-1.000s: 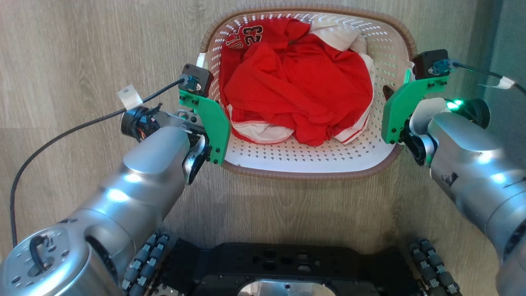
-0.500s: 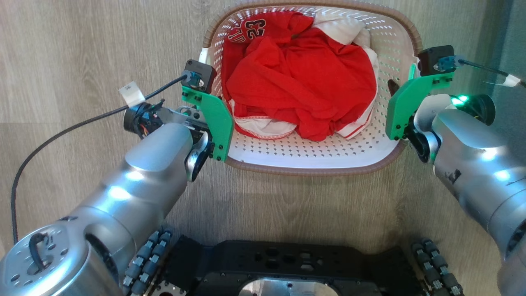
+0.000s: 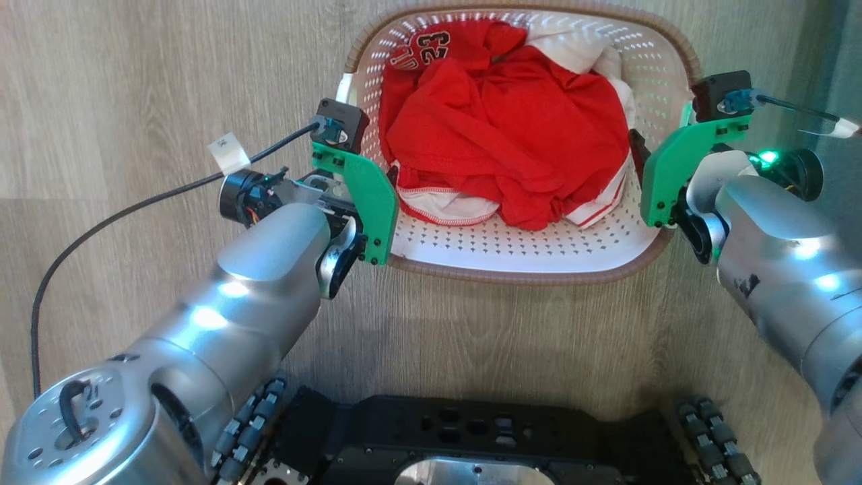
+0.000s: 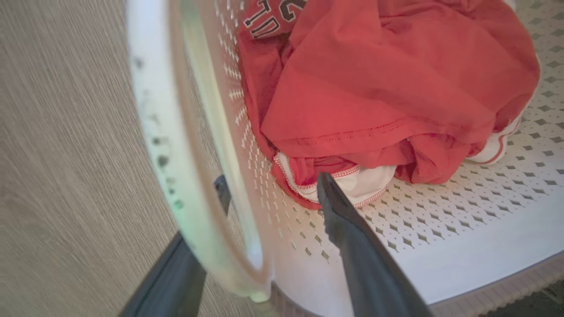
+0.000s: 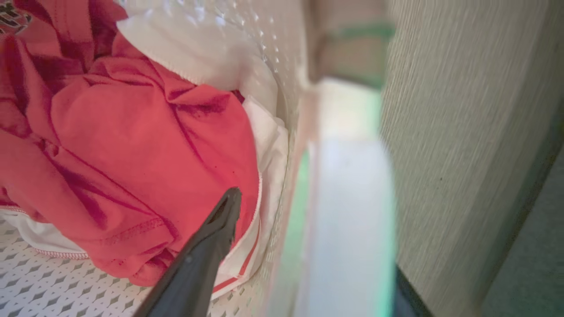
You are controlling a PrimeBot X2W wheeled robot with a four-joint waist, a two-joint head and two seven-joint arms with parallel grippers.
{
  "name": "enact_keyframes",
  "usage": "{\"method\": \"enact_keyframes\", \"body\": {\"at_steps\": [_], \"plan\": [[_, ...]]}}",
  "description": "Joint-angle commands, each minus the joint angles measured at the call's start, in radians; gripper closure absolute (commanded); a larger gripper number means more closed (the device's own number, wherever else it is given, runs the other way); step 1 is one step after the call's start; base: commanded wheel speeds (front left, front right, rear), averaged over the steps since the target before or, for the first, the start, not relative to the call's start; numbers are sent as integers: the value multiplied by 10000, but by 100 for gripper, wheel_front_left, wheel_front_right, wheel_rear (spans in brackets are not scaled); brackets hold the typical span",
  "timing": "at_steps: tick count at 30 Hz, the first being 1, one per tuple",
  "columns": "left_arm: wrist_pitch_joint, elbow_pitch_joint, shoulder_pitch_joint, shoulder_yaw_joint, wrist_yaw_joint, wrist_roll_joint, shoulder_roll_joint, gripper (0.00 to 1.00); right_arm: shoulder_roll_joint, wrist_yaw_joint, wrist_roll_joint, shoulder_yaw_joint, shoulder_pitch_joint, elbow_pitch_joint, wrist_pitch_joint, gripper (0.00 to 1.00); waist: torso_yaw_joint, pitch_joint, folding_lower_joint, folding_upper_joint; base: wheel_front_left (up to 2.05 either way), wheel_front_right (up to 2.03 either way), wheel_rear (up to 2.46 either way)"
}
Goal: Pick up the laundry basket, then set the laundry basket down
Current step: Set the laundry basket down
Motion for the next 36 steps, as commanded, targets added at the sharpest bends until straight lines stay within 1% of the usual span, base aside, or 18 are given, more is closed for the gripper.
{"method": "enact_keyframes", "body": {"at_steps": [1,8,11,18,24,29,32,34,36], "plan": [[5,49,187,48,24,24,110,0,120,67,-48,71,550,63,-63,0,4,-165,0,0,0,0,0],[103,182,395,44,53,108,110,0,250,67,77,54,797,216,91,0,-25,-709,0,0,0,0,0],[141,286,587,44,0,541,110,0,305,67,195,5,991,198,79,0,-66,-1161,0,0,0,0,0],[-22,564,1119,43,43,945,110,0,296,67,564,-137,1608,147,147,0,-111,-2521,0,0,0,0,0],[-791,1087,1867,44,55,911,110,0,478,67,997,-362,2453,29,-184,0,-342,-4197,0,0,0,0,0],[-2043,1164,2139,130,108,831,110,0,474,67,1156,-537,2882,-317,-883,0,-411,-5409,0,0,0,0,0],[-2485,1089,2248,236,229,784,110,0,382,67,1107,-690,3039,-567,-1177,0,-397,-6088,0,0,0,0,0],[-2656,1011,2309,388,317,770,110,0,301,67,1054,-938,3095,-810,-1249,0,-379,-6490,0,0,0,0,0],[-2728,889,2313,610,400,815,110,0,92,67,737,-1594,2932,-1240,-1260,0,-373,-6764,0,0,0,0,0]]}}
